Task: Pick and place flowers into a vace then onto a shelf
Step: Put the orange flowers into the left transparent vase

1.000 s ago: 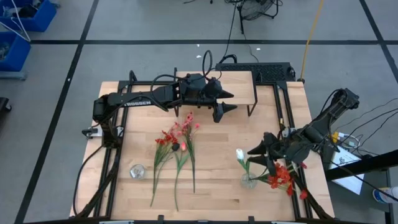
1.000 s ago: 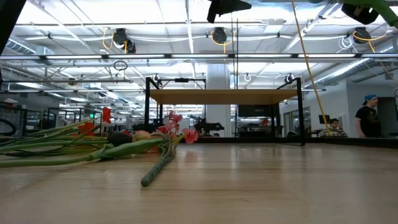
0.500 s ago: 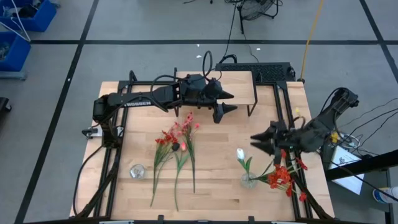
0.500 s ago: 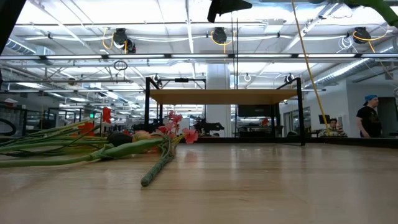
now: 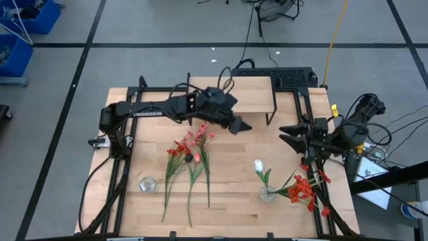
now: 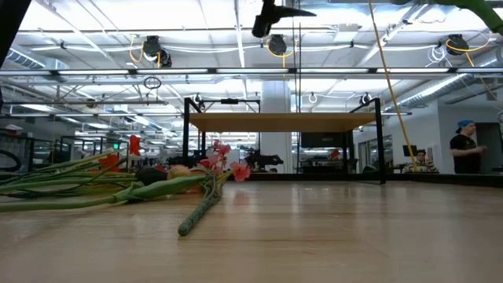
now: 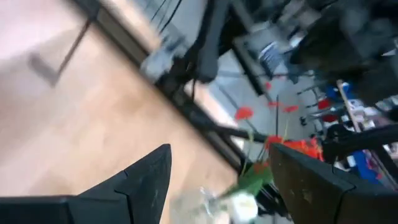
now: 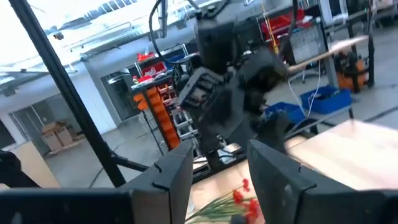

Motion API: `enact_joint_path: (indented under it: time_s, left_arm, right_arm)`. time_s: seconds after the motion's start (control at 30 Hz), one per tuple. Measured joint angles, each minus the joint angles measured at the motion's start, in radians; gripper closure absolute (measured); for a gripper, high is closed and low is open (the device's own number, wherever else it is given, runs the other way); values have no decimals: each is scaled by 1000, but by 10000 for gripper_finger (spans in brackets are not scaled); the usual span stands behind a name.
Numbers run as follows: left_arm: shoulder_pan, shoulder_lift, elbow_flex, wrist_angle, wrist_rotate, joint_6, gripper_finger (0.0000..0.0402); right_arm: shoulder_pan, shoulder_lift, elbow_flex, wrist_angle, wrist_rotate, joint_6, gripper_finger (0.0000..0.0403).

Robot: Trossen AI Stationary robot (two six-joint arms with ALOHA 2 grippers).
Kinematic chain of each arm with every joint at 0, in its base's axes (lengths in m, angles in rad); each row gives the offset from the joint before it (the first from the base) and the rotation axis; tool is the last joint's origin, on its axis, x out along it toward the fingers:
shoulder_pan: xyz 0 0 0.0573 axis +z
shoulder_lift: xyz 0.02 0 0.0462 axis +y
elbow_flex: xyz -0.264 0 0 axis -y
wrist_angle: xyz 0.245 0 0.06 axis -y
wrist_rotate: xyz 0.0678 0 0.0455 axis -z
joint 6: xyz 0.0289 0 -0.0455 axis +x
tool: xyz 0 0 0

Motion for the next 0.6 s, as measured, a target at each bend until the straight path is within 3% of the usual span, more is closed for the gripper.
enact_joint_path:
  time_s: [0.1,0.23,0.37,0.47,0.6]
  left_arm:
    - [-53,-2,0,-87,-124,-46,128]
    - [-126,-30,2,-197,-302,-228,128]
    - [-192,-32,0,-333,-422,-368,128]
    - [-249,-33,0,-405,-460,-451,128]
    - [-298,-33,0,-553,-449,-518,128]
  right_arm:
    - [0,-7,0,3,0,-80,259]
    - [-5,-8,0,51,-5,-192,259]
    - [-7,-9,0,106,-182,-146,259]
    - [-6,6,0,140,-298,-105,259]
    - [-8,24,0,151,-309,-158,259]
